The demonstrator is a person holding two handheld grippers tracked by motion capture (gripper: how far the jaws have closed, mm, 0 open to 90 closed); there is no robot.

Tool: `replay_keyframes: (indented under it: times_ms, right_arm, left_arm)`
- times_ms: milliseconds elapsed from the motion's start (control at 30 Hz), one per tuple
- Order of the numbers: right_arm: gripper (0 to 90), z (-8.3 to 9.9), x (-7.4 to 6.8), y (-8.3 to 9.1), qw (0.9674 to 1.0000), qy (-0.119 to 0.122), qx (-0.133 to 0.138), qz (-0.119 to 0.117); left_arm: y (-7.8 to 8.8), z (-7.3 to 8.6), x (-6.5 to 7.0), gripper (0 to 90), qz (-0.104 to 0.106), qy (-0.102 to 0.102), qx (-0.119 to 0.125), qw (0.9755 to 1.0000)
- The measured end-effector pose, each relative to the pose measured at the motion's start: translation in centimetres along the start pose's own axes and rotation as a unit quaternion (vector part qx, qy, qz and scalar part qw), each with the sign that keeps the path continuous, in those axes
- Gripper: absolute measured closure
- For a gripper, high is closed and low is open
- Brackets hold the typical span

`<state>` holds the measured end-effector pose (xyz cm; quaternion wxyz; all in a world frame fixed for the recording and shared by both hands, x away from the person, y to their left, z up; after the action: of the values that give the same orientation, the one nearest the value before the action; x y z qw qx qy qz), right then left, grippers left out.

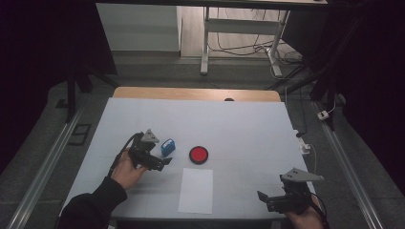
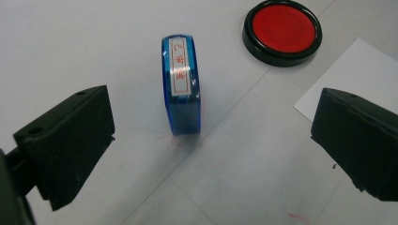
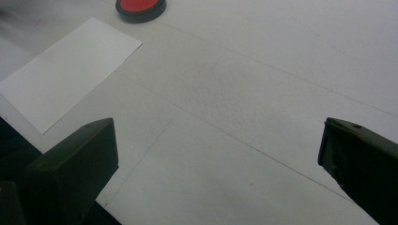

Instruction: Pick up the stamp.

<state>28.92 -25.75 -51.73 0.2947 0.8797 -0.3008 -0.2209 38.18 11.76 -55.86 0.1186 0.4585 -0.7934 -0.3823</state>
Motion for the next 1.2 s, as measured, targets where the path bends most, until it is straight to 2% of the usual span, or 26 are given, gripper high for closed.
replay_keyframes:
  times_ms: [67,267,600,767,933,1033,1200]
  right_arm:
    - [0.0,0.0,0.0,0.0,1.0,0.0,0.0,0.0]
    - [0.0,0.0,0.0,0.0,1.0,0.0,-0.001,0.0]
    - [0.0,0.0,0.0,0.0,1.0,0.001,-0.001,-0.001]
    - [0.0,0.0,0.0,0.0,1.0,0.002,-0.002,0.0]
    - [0.0,0.1,0.0,0.0,1.0,0.001,-0.003,0.0]
    - [0.0,0.1,0.0,0.0,1.0,0.002,-0.003,-0.001]
    - [0.0,0.1,0.0,0.0,1.0,0.001,-0.003,-0.001]
  left_arm:
    - [-0.3,-0.2,0.0,0.2,0.004,0.001,0.0,1.0]
    - [-1.4,-0.8,0.0,0.0,0.005,-0.015,-0.006,0.9999]
    - [-3.1,-1.3,0.0,1.8,0.005,-0.02,-0.015,0.9997]
    - [-3.2,-1.3,-0.2,15.4,0.003,-0.024,-0.023,0.9994]
    - [-3.1,-1.4,-0.4,37.7,0.009,-0.024,-0.026,0.9993]
    - [-3.0,-1.5,-0.6,46.7,0.008,-0.02,-0.028,0.9994]
    - [-2.9,-1.6,-0.7,56.3,0.012,-0.013,-0.029,0.9994]
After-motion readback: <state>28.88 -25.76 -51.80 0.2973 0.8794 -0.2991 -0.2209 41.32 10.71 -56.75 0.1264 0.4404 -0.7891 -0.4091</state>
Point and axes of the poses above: each handheld gripper's, and its own axes: y roughly backward along the jaws, z roughly out of its underside, x roughly to its right, the point moved 9 cm from there along -y, roughly forward along the jaws, and after that the axes turned 15 degrees about -z, right-handed, at the moved point
